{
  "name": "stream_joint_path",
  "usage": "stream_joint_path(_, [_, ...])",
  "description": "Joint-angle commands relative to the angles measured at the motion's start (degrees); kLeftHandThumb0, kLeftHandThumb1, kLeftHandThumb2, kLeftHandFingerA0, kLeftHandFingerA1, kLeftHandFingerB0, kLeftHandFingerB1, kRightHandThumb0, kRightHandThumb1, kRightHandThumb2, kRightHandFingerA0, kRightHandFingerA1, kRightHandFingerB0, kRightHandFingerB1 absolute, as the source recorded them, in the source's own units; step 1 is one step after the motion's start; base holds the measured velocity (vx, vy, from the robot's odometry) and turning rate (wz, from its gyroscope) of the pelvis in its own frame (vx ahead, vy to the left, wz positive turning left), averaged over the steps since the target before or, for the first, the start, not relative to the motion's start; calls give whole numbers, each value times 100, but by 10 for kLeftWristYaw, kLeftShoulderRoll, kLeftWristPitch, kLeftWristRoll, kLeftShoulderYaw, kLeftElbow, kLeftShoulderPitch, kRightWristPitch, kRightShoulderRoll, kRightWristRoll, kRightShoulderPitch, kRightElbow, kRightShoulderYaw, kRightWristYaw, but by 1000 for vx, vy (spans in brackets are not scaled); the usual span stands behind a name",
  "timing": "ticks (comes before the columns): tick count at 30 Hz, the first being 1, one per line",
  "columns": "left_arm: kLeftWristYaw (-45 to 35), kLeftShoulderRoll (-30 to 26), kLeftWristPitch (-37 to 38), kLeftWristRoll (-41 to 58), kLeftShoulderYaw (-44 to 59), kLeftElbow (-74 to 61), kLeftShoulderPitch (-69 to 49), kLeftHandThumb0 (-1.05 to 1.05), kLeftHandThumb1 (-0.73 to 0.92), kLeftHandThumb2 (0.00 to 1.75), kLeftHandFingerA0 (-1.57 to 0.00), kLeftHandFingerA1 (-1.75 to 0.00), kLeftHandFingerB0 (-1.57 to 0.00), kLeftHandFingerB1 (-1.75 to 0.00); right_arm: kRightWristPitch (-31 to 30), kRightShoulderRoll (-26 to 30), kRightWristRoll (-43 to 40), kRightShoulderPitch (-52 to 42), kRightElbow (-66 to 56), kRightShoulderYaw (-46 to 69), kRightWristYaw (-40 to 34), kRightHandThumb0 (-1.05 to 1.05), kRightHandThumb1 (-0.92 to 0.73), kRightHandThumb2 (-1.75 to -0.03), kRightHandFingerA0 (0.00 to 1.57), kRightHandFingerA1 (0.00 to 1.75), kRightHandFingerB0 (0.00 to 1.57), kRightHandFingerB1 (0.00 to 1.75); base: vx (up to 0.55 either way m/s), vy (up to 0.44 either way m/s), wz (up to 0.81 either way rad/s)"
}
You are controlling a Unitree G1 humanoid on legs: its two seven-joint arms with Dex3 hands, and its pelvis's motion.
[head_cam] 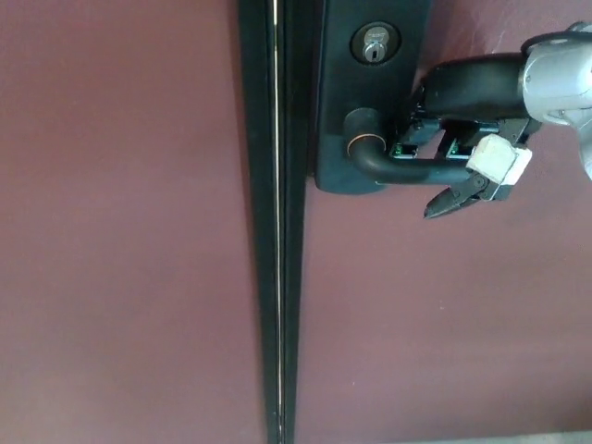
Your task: The robot walks towards the door handle and put its right hand on it and twist the handle
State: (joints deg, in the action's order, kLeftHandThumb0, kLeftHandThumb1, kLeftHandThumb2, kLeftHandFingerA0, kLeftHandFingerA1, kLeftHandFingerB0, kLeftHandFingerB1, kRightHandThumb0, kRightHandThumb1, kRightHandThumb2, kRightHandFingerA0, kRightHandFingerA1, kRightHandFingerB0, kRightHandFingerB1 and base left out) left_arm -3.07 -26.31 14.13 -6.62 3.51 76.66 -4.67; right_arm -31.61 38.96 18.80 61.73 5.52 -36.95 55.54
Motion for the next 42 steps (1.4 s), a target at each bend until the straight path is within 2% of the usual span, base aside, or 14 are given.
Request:
stream_joint_path(1, [4, -2, 1, -7, 0, 1, -4, -31, 45, 60, -63, -75, -45, -65, -6, -15, 40, -22, 33, -29, 29, -50, -47, -55, 60, 46, 58, 41, 0, 0, 0])
stream_joint_path(11, [-4, -4, 2, -5, 3, 2, -7, -38, 35, 77, -62, -76, -45, -68, 9, -44, 69, -39, 68, -36, 19, -48, -45, -56, 67, 50, 58, 42, 0, 0, 0])
stream_joint_path(12, [-4, -4, 2, -5, 3, 3, -8, -38, 35, 77, -62, -76, -45, -68, 9, -46, 72, -42, 68, -35, 19, -48, -41, -71, 66, 58, 56, 52, 0, 0, 0])
stream_joint_path(17, [-6, -6, 6, -9, 0, 3, -18, -37, 35, 77, -62, -76, -47, -68, 7, -41, 77, -74, 35, -19, 11, -35, -49, -55, 89, 57, 66, 44, 0, 0, 0])
stream_joint_path(18, [-7, -7, 7, -9, 0, 2, -19, -37, 35, 77, -62, -76, -48, -69, 16, -42, 79, -82, 29, -11, 3, -36, -42, -76, 89, 72, 65, 59, 0, 0, 0])
stream_joint_path(19, [-6, -7, 7, -9, -1, 2, -20, -33, 45, 59, -63, -75, -51, -66, 24, -41, 80, -91, 22, -3, -5, -25, -50, -55, 96, 60, 79, 50, 0, 0, 0])
stream_joint_path(32, [-5, -10, 10, -8, -1, 0, -18, -33, 45, 58, -65, -76, -56, -66, 39, -59, 98, -108, 14, 49, -29, -23, -50, -55, 93, 58, 68, 45, 0, 0, 0])
stream_joint_path(34, [-5, -10, 10, -6, 1, 1, -19, -33, 45, 59, -66, -77, -56, -66, 28, -61, 99, -110, 6, 54, -25, -35, -50, -55, 58, 44, 28, 32, 0, 0, 0])
stream_joint_path(35, [-3, -10, 10, -8, 0, 2, -19, -33, 46, 59, -68, -77, -57, -66, 19, -58, 97, -113, -10, 59, -17, -29, -31, -87, 1, 48, 0, 47, 0, 0, 0])
stream_joint_path(36, [-2, -10, 10, -10, -1, 3, -20, -33, 46, 59, -68, -77, -57, -66, 17, -57, 97, -115, -16, 62, -14, -29, -31, -87, 1, 48, 0, 47, 0, 0, 0])
stream_joint_path(37, [-3, -11, 10, -10, -2, 3, -20, -33, 46, 59, -68, -77, -57, -66, 18, -57, 94, -113, -18, 67, -10, -53, -48, -58, 10, 30, 10, 21, 0, 0, 0])
stream_joint_path(38, [-3, -12, 11, -12, -4, 3, -19, -33, 46, 59, -68, -76, -57, -66, 18, -58, 89, -108, -20, 75, -6, -58, -48, -55, 5, 27, 6, 25, 0, 0, 0])
stream_joint_path(39, [-3, -12, 11, -13, -5, 3, -19, -33, 46, 59, -68, -76, -58, -66, 17, -59, 83, -105, -21, 83, -4, -61, -38, -76, 0, 19, 6, 23, 0, 0, 0])
stream_joint_path(42, [-2, -13, 13, -12, -6, 2, -25, -33, 46, 59, -68, -76, -58, -66, 19, -73, 55, -104, -23, 128, -17, -70, -42, -80, 0, 8, 6, 18, 0, 0, 0])
